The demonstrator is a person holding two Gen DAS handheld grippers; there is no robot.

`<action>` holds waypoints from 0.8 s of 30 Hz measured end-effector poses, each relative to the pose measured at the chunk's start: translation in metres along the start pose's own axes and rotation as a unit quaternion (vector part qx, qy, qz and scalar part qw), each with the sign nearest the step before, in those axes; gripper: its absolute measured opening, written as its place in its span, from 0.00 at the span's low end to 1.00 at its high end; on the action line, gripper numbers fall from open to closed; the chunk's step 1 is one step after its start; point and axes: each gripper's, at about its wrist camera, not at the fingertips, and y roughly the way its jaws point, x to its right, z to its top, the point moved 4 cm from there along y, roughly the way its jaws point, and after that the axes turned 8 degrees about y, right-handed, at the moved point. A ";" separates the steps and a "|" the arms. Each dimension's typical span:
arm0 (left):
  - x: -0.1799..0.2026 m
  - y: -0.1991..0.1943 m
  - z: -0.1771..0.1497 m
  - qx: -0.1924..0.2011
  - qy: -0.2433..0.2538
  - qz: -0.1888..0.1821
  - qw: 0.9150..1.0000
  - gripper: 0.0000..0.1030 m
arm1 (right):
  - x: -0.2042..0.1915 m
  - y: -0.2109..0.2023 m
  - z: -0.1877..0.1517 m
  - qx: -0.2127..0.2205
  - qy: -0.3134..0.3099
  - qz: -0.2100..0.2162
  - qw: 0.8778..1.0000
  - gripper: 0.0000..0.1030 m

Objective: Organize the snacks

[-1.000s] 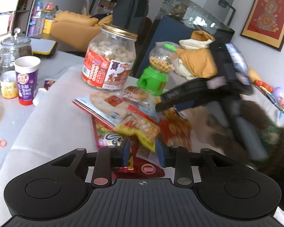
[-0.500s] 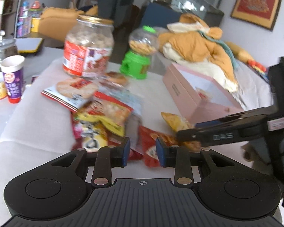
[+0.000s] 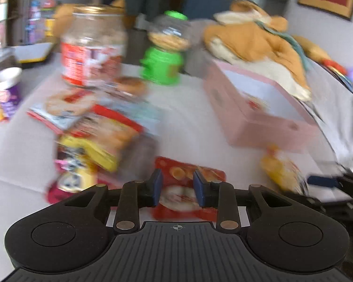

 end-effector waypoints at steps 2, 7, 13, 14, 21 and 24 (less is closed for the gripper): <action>0.013 -0.001 -0.003 -0.010 0.020 -0.022 1.000 0.34 | 0.012 0.002 -0.004 0.009 0.017 -0.016 1.000 0.78; 0.045 -0.009 -0.010 -0.031 0.066 -0.078 0.994 0.34 | 0.044 0.009 -0.008 0.008 0.090 -0.006 0.996 0.83; 0.056 -0.017 -0.011 -0.012 0.102 -0.058 0.993 0.34 | 0.057 0.006 -0.011 0.013 0.129 0.009 0.992 0.87; 0.056 -0.018 -0.009 -0.007 0.106 -0.053 0.993 0.34 | 0.055 0.006 -0.012 0.013 0.124 0.006 0.992 0.87; 0.050 -0.012 0.006 -0.013 0.173 -0.013 0.985 0.34 | 0.046 0.007 -0.014 0.012 0.106 -0.011 0.994 0.89; 0.070 -0.008 -0.007 -0.032 0.239 -0.019 0.970 0.34 | 0.048 0.007 -0.013 0.012 0.109 -0.007 0.994 0.90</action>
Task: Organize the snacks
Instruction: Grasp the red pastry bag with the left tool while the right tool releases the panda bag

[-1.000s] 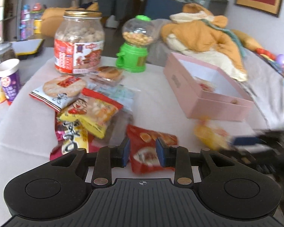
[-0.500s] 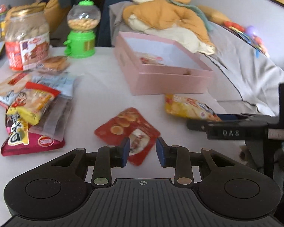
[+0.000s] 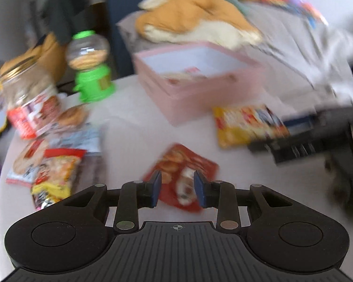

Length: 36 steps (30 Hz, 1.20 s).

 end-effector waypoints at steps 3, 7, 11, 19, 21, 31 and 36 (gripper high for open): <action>0.019 0.008 -0.001 -0.012 0.044 0.002 0.999 0.45 | -0.001 0.000 -0.001 -0.001 -0.003 -0.001 1.000 0.91; 0.032 0.015 0.002 -0.019 0.071 0.011 0.997 0.53 | -0.001 0.000 -0.002 -0.001 -0.005 -0.003 1.000 0.91; 0.036 0.018 0.004 -0.021 0.063 -0.019 0.998 0.75 | -0.001 0.000 -0.002 0.000 -0.004 -0.003 1.000 0.91; 0.016 0.018 0.008 0.005 0.067 0.012 0.998 0.70 | 0.002 0.000 0.000 0.001 0.006 0.003 1.000 0.91; 0.008 0.028 0.009 -0.003 0.067 0.011 0.998 0.72 | 0.003 0.000 0.000 0.001 0.011 0.006 1.000 0.91; -0.022 0.057 0.008 0.012 -0.048 -0.015 0.999 0.75 | 0.006 0.000 0.000 0.004 0.017 0.005 1.000 0.92; -0.010 0.048 0.002 0.015 -0.043 -0.018 0.999 0.75 | 0.009 -0.002 0.001 0.008 0.030 0.005 1.000 0.92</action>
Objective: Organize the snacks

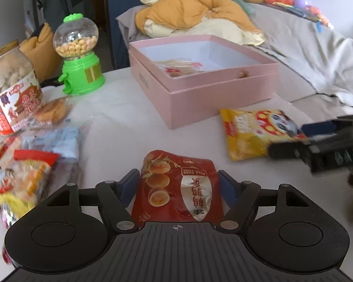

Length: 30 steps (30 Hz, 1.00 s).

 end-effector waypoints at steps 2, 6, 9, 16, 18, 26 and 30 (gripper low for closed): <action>0.004 -0.007 -0.007 0.004 0.005 0.004 1.000 0.74 | 0.003 -0.004 0.002 0.006 0.010 -0.005 1.000 0.92; 0.000 -0.017 -0.018 0.008 -0.007 0.014 1.000 0.74 | 0.021 -0.022 0.020 0.048 0.041 -0.039 0.997 0.92; -0.007 -0.019 -0.021 0.019 -0.031 0.020 0.999 0.74 | 0.047 -0.021 0.039 0.057 0.083 -0.093 0.991 0.92; -0.005 -0.021 -0.024 0.034 -0.034 0.030 0.998 0.75 | 0.078 -0.003 0.037 0.011 0.065 -0.158 0.985 0.90; -0.004 -0.020 -0.024 0.035 -0.030 0.033 0.998 0.75 | 0.067 -0.003 0.029 0.003 0.039 -0.150 0.988 0.90; -0.009 -0.023 -0.028 0.045 -0.044 0.020 0.998 0.75 | 0.002 -0.021 0.014 -0.031 -0.046 -0.031 0.998 0.91; -0.009 -0.024 -0.029 0.047 -0.046 0.018 0.998 0.75 | -0.004 -0.034 0.027 -0.010 -0.059 -0.021 0.998 0.92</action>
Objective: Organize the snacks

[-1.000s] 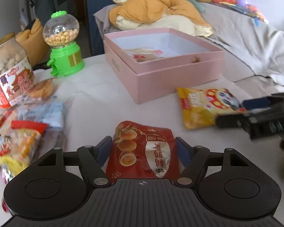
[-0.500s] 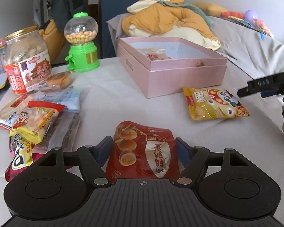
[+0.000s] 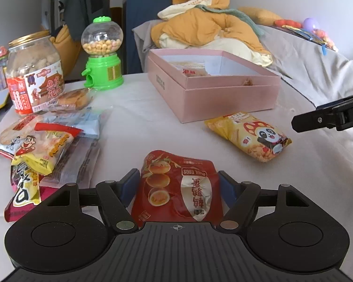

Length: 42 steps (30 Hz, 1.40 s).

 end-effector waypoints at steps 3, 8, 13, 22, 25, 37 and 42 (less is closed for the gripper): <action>0.000 -0.001 0.000 0.001 -0.002 -0.001 1.000 0.75 | -0.012 -0.001 0.002 0.001 -0.011 -0.001 1.000 0.92; 0.000 -0.001 0.000 0.001 -0.001 -0.001 1.000 0.75 | -0.043 0.035 0.011 -0.038 -0.001 0.020 0.999 0.92; 0.001 -0.002 -0.001 0.002 -0.001 0.000 1.000 0.75 | -0.060 0.077 0.014 -0.088 -0.001 0.011 0.996 0.73; -0.007 -0.011 0.011 0.016 -0.038 -0.032 0.999 0.73 | -0.047 0.018 0.019 -0.048 -0.034 0.026 0.998 0.62; -0.017 -0.018 0.046 0.054 -0.062 -0.043 0.996 0.73 | -0.027 0.000 0.030 -0.017 -0.015 0.031 0.999 0.62; -0.009 0.100 0.147 0.030 -0.062 -0.079 0.994 0.75 | 0.038 -0.003 0.044 0.017 0.069 0.035 0.997 0.62; -0.045 0.078 0.148 0.084 -0.145 -0.093 0.981 0.75 | 0.039 0.001 0.056 0.040 0.062 0.015 0.997 0.62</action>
